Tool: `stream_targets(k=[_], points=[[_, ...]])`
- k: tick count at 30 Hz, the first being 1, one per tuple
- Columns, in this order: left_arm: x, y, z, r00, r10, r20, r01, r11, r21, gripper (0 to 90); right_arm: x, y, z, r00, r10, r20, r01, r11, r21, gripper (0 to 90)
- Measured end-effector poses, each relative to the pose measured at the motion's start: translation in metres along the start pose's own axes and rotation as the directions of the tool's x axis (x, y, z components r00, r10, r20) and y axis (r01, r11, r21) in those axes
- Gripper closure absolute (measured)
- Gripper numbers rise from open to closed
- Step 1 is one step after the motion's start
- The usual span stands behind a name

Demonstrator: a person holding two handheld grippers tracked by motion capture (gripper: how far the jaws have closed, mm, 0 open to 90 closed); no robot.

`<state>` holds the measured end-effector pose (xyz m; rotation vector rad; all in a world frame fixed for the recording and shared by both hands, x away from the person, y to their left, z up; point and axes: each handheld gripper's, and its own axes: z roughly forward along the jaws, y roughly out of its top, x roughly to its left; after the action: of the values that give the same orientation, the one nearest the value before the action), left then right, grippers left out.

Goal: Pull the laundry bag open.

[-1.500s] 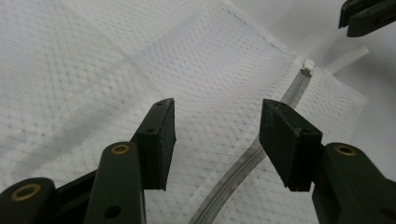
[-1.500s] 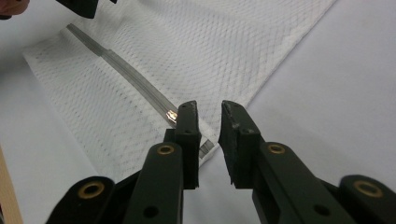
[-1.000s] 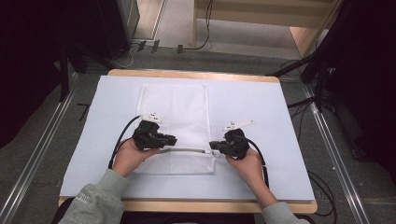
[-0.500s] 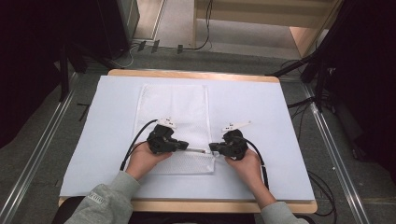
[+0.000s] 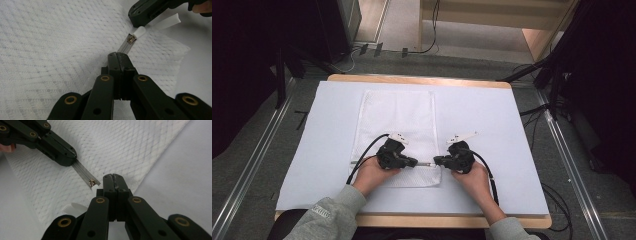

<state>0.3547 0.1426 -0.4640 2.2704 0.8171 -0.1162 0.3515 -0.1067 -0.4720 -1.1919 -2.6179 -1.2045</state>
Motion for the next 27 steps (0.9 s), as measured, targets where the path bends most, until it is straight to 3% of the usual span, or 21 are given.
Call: stream_targets(k=[18, 21, 27], points=[[0.001, 0.0, -0.002, 0.9999, -0.006, 0.008, 0.006, 1.0, -0.002, 87.0, 0.019, 0.001, 0.007, 0.9976, -0.059, -0.036, 0.059, 0.998, -0.002, 90.0], [0.001, 0.001, -0.006, 0.9998, -0.017, 0.008, 0.017, 0.9998, -0.014, 84.4, 0.021, 0.003, 0.004, 0.9969, -0.075, -0.025, 0.074, 0.997, -0.03, 90.0], [-0.003, 0.005, -0.009, 0.9998, -0.014, 0.016, 0.015, 0.9995, -0.029, 77.6, 0.014, 0.002, -0.003, 0.9975, -0.07, 0.013, 0.07, 0.997, -0.03, 90.0]])
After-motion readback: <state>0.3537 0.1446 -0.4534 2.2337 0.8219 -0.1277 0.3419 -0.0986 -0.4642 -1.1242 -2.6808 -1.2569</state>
